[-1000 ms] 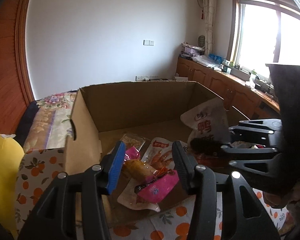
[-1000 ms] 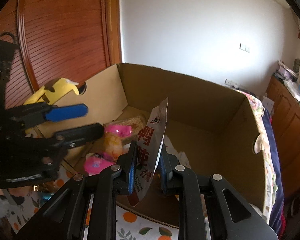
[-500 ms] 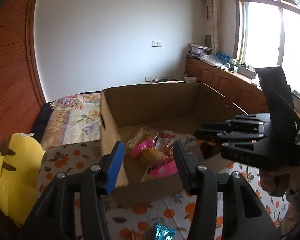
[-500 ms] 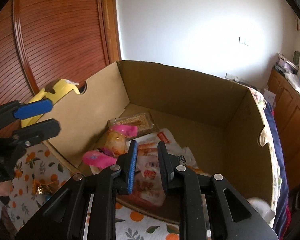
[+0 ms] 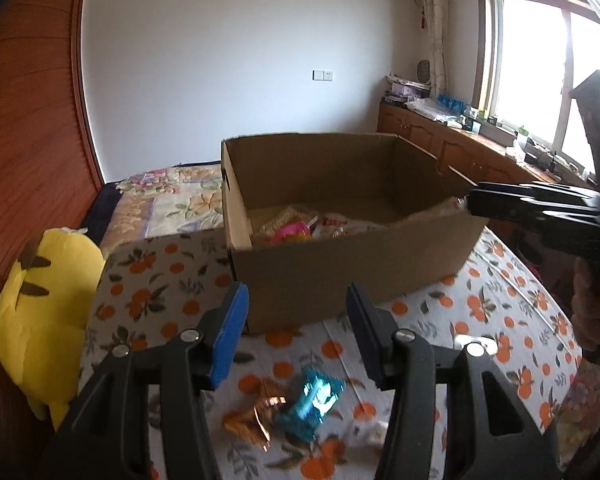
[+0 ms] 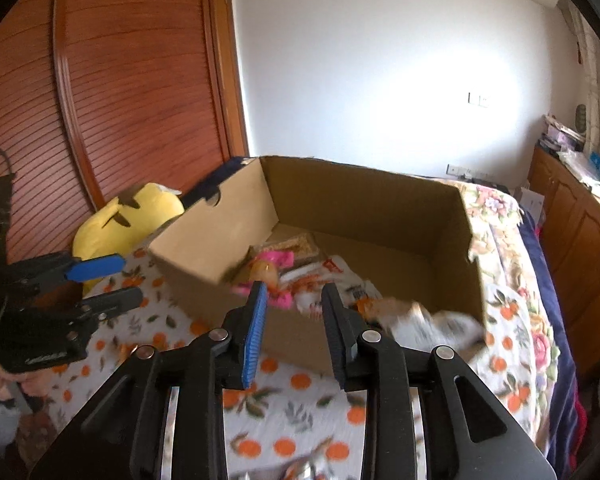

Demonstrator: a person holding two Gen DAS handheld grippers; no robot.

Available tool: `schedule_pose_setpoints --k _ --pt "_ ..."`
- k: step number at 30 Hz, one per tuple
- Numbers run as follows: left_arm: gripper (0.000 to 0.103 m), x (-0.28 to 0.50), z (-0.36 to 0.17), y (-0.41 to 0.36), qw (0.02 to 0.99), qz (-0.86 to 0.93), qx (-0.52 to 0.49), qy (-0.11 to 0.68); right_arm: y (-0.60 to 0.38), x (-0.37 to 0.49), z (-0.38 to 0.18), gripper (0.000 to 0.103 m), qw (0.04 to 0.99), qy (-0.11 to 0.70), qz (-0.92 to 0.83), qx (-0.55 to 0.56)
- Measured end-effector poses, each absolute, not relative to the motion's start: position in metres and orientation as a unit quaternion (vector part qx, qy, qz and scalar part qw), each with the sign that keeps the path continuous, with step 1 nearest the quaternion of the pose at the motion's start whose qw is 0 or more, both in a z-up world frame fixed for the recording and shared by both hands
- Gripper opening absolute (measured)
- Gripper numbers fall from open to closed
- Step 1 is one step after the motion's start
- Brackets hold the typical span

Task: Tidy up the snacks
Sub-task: 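Move both tools back down to the remaining snacks on the table, then grasp the silver-orange duck pouch with the right tool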

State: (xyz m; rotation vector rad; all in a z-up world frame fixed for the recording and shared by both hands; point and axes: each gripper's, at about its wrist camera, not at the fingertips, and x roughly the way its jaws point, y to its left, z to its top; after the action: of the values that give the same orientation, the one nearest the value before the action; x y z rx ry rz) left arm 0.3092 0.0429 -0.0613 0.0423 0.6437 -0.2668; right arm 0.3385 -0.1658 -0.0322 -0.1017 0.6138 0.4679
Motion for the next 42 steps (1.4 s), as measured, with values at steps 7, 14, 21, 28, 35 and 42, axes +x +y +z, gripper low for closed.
schedule_pose_setpoints --k 7,14,21,28,35,42 --pt "0.052 0.286 -0.077 0.036 0.935 -0.133 0.022 0.328 -0.187 0.297 -0.054 0.039 0.92 0.321 0.223 -0.027" --pt "0.052 0.267 -0.101 0.036 0.93 -0.131 0.024 0.344 -0.199 0.271 -0.092 0.05 0.908 0.358 0.215 -0.02" --pt "0.052 0.255 -0.121 0.034 0.923 -0.132 0.025 0.361 -0.206 0.257 -0.125 0.05 0.897 0.39 0.208 -0.007" --pt "0.052 0.241 -0.137 0.034 0.917 -0.135 0.006 0.376 -0.21 0.252 -0.147 0.051 0.887 0.412 0.207 0.02" --pt "0.052 0.23 -0.15 0.027 0.91 -0.14 -0.002 0.389 -0.208 0.262 -0.162 0.051 0.882 0.423 0.204 0.043" --pt "0.052 0.226 -0.155 0.014 0.907 -0.146 0.002 0.396 -0.206 0.291 -0.166 0.052 0.883 0.423 0.196 0.047"
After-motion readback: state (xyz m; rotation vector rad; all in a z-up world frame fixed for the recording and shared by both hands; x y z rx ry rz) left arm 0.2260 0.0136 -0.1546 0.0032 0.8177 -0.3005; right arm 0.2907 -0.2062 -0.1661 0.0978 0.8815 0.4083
